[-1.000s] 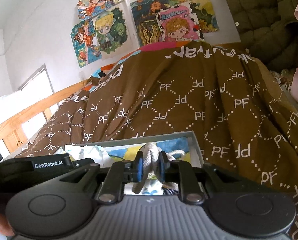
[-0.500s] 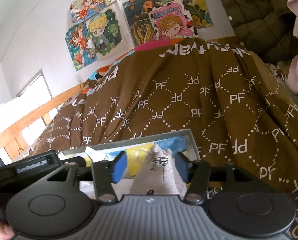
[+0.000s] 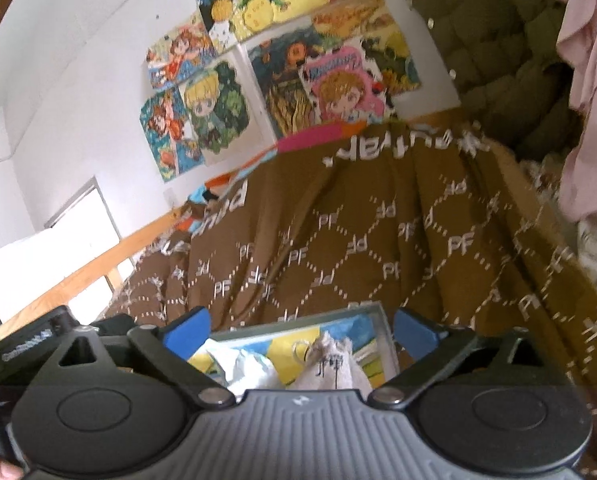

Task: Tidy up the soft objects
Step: 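Lower the items into the tray and open both grippers, then move both grippers back toward the boxes and remaining cloths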

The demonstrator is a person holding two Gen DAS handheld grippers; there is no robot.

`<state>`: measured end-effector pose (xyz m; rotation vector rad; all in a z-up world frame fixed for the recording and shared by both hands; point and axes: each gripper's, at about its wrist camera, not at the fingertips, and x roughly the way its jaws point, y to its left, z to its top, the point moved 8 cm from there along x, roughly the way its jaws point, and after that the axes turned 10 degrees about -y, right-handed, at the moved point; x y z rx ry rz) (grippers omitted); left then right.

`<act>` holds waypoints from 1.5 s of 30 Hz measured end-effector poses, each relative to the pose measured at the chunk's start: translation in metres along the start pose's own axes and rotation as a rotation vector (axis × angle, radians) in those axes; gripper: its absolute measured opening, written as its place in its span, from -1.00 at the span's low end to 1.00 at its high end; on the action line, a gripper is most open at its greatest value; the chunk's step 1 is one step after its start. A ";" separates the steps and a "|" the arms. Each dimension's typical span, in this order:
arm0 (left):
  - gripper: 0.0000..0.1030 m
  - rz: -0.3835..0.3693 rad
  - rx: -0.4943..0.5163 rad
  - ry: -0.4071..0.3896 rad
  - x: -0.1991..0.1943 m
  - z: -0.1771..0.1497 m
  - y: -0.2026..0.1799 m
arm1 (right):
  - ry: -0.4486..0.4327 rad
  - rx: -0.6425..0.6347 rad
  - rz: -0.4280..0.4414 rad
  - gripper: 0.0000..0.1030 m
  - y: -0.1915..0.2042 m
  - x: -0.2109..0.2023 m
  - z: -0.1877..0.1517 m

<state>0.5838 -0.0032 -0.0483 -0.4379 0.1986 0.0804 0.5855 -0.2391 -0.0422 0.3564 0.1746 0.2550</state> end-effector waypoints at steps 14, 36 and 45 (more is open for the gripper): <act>0.99 -0.040 0.115 -0.222 -0.124 0.064 -0.042 | -0.161 -0.109 -0.017 1.00 0.026 -0.113 0.063; 0.99 -0.050 0.208 -0.236 -0.265 0.045 -0.015 | -0.218 -0.208 -0.004 1.00 0.080 -0.234 0.041; 0.99 -0.037 0.209 -0.182 -0.293 0.020 0.006 | -0.194 -0.261 -0.025 1.00 0.082 -0.262 0.007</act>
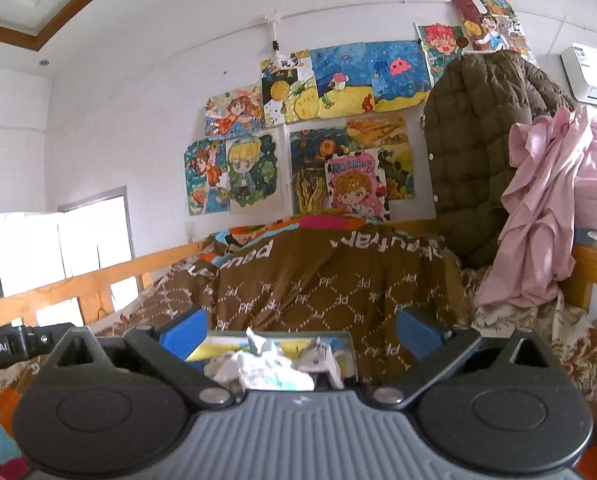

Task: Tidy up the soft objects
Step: 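Move both grippers back toward the boxes and remaining cloths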

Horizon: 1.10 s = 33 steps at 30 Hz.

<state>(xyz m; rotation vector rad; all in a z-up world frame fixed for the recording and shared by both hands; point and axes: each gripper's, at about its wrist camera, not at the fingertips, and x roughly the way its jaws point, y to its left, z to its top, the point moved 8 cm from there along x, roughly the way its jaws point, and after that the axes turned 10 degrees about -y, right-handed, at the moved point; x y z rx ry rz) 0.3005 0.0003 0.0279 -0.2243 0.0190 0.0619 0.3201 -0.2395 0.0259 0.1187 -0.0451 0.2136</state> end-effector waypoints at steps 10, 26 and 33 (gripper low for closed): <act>0.99 -0.058 0.058 0.069 -0.020 -0.034 -0.004 | 0.086 -0.032 0.008 1.00 0.014 -0.033 -0.036; 0.99 -0.072 0.086 0.245 -0.029 -0.103 0.026 | 0.293 -0.084 0.011 1.00 0.031 -0.028 -0.094; 0.99 -0.065 0.079 0.262 -0.029 -0.111 0.035 | 0.340 -0.127 0.023 1.00 0.039 -0.023 -0.107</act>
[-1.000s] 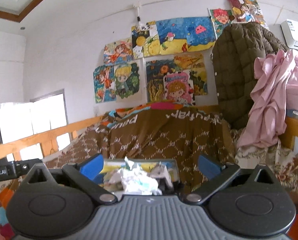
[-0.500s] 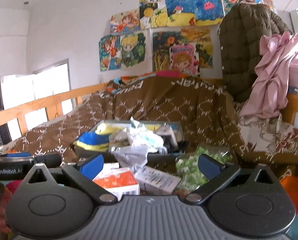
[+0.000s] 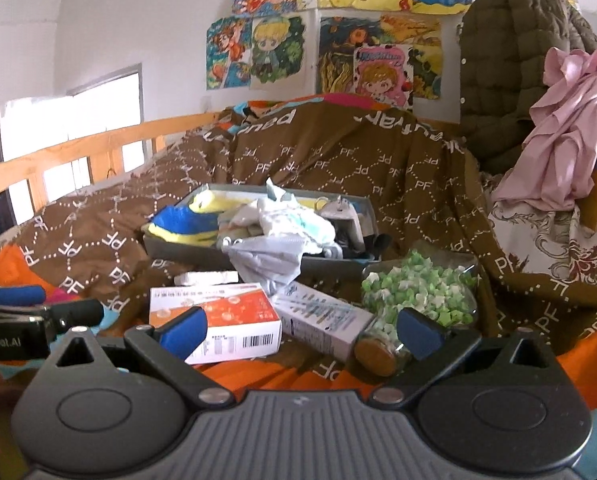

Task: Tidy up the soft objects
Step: 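Move both grippers back toward the boxes and remaining cloths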

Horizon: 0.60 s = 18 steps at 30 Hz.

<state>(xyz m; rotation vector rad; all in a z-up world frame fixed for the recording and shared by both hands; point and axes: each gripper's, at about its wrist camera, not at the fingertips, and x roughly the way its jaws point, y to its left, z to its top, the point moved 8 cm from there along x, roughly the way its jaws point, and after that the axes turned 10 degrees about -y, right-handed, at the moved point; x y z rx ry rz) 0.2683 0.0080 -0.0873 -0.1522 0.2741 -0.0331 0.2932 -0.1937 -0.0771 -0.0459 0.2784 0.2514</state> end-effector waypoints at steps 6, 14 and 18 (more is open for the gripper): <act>0.99 0.020 -0.031 0.000 0.004 0.000 0.006 | 0.018 -0.016 0.009 1.00 0.003 0.007 -0.003; 0.99 0.046 -0.058 -0.017 0.009 -0.002 0.015 | 0.004 -0.027 0.018 1.00 0.006 0.011 -0.001; 0.99 0.063 -0.067 -0.049 0.008 0.003 0.018 | -0.002 -0.033 0.022 1.00 0.008 0.014 0.001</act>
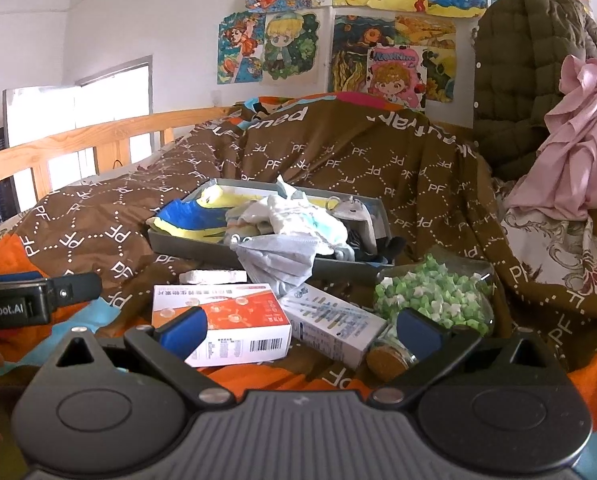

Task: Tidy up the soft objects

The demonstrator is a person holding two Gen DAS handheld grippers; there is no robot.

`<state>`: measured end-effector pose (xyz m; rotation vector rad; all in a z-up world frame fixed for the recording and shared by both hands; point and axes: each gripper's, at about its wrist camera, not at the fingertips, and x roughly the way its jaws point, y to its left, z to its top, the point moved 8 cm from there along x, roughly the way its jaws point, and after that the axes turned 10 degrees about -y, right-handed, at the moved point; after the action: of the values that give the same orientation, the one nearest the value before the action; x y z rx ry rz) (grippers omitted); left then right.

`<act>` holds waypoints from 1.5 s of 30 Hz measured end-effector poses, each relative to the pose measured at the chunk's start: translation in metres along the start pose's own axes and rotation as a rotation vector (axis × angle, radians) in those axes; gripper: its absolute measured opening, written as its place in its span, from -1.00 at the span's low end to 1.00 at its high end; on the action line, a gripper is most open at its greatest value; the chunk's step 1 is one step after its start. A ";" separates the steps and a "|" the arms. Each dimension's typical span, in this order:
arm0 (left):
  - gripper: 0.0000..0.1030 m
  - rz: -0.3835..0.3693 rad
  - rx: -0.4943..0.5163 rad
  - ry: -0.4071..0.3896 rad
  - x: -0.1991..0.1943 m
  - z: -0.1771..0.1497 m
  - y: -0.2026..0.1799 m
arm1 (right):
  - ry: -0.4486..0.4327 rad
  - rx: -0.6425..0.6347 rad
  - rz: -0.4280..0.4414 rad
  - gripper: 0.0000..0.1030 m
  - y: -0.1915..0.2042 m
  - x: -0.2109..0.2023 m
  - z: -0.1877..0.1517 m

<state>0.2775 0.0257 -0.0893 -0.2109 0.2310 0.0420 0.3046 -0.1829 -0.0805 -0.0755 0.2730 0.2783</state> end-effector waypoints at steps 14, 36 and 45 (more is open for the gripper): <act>0.99 -0.011 0.013 -0.036 0.004 0.003 0.001 | -0.017 0.005 0.024 1.00 0.003 0.010 0.006; 0.99 -0.007 -0.214 -0.035 0.095 0.019 0.023 | -0.033 0.000 0.006 1.00 -0.002 0.050 0.007; 0.99 -0.049 -0.347 0.080 0.133 0.018 0.042 | -0.044 -0.016 -0.024 1.00 -0.013 0.079 0.004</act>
<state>0.4077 0.0732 -0.1114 -0.5646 0.2976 0.0252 0.3821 -0.1739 -0.0978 -0.0882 0.2257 0.2578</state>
